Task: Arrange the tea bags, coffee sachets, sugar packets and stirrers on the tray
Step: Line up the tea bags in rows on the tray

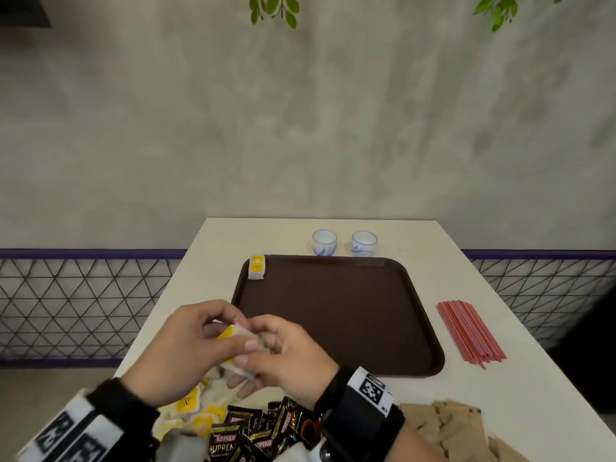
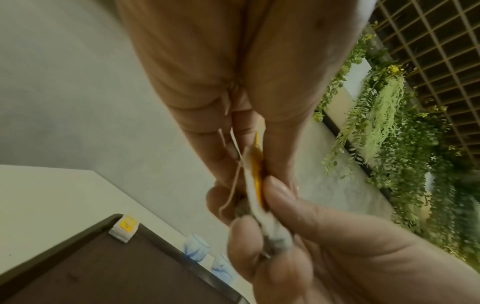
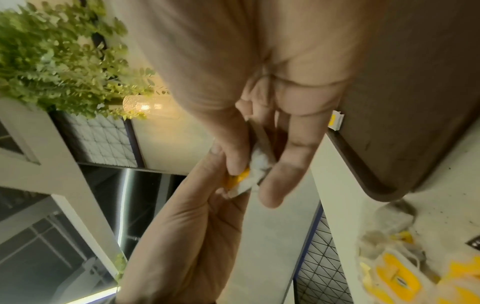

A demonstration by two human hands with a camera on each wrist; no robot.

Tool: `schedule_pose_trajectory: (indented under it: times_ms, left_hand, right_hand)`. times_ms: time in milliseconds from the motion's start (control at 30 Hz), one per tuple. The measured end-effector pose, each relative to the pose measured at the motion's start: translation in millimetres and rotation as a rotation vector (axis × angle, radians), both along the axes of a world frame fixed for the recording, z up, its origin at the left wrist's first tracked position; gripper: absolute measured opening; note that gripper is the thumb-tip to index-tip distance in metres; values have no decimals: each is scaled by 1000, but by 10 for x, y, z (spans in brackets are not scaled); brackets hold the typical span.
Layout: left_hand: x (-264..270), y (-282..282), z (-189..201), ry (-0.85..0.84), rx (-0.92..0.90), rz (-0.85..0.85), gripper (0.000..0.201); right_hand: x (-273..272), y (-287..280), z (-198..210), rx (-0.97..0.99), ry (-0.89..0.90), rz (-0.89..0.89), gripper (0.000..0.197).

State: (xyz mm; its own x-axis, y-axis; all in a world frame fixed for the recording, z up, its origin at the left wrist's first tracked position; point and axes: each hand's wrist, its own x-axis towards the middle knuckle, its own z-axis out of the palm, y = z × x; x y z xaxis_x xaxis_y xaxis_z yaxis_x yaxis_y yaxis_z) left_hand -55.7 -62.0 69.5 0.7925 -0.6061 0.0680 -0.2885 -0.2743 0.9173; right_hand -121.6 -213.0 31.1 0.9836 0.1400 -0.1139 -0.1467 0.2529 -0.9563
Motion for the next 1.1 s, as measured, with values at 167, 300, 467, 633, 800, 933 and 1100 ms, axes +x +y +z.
schedule_pose_trajectory:
  times_ms: [167,300,467,633,800,933,1100]
  left_hand:
    - [78,-152,-81,45,-156,65,34]
    - [123,-191,-116,33,-108,56,23]
    - [151,-285,-108,105,-184,61,8]
    - [149,-346,-73,298,-222,-12,23]
    - [217,-366,-119,266,-285,-3,19]
    - [278,-364,-147,278,-330,34,25]
    - [356,-367,-143,385,-429,69,22]
  right_hand:
    - [67,-153,15,69,-11,-129,29]
    - [95,-272,34,92,-7,-170,26]
    - [102,-342,22,129,-16,-190,21]
    - [104,-388,31,120,-27,-203,10]
    - [121,-380,30,92,-31,-185,17]
    - [137,-372,10,87,-26,-169,23]
    - [171,-398,-20,77,-15,-151,28]
